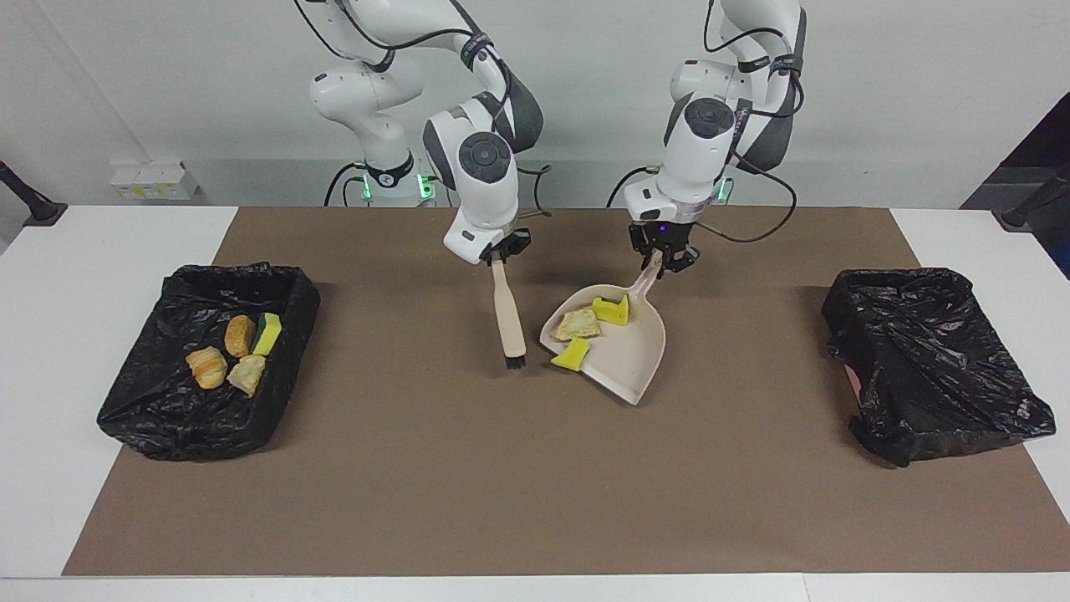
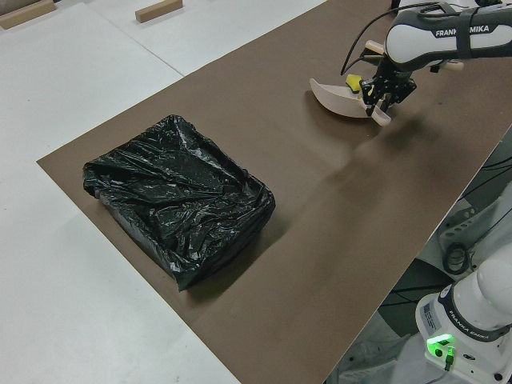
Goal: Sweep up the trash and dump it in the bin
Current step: 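Carry the loaded dustpan to the bag near the left arm, then set the brush on the table and withdraw the right gripper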
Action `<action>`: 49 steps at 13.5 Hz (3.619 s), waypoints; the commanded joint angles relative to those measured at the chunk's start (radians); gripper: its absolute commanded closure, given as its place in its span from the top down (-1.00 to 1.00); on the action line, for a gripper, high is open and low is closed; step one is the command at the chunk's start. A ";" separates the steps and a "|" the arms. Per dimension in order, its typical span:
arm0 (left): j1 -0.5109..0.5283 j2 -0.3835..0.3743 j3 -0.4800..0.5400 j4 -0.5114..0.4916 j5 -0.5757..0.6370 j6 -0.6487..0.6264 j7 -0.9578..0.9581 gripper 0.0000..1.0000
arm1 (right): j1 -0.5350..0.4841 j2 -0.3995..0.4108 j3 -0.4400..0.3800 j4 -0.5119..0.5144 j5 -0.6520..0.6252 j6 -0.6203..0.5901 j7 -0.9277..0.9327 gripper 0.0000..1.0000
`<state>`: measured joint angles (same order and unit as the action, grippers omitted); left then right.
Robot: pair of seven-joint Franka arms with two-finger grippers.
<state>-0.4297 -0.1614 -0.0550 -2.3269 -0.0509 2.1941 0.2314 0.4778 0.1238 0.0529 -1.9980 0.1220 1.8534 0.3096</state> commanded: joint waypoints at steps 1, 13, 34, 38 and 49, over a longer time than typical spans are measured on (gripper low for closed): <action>0.051 -0.043 -0.005 0.003 -0.009 0.010 -0.009 -1.00 | -0.022 -0.013 0.012 -0.024 -0.021 0.021 -0.024 -1.00; 0.337 -0.102 0.015 0.133 -0.047 -0.023 0.006 -1.00 | 0.212 0.010 0.016 -0.071 -0.002 0.183 0.304 -1.00; 0.849 0.069 0.130 0.514 0.193 -0.257 0.893 -1.00 | 0.064 -0.027 0.012 0.224 -0.073 -0.144 0.176 1.00; 0.830 0.103 0.124 0.547 0.339 -0.260 0.937 -1.00 | -0.111 -0.042 0.010 0.359 -0.087 -0.261 -0.054 1.00; 0.641 0.195 0.112 0.707 0.694 -0.232 1.045 -1.00 | -0.358 -0.110 -0.212 0.377 -0.117 -0.283 -0.524 1.00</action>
<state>0.2230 0.0032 0.0409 -1.6745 0.6134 1.9658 1.2281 0.1266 0.0196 -0.1403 -1.6260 0.0150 1.5889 -0.1697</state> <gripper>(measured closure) 0.674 0.000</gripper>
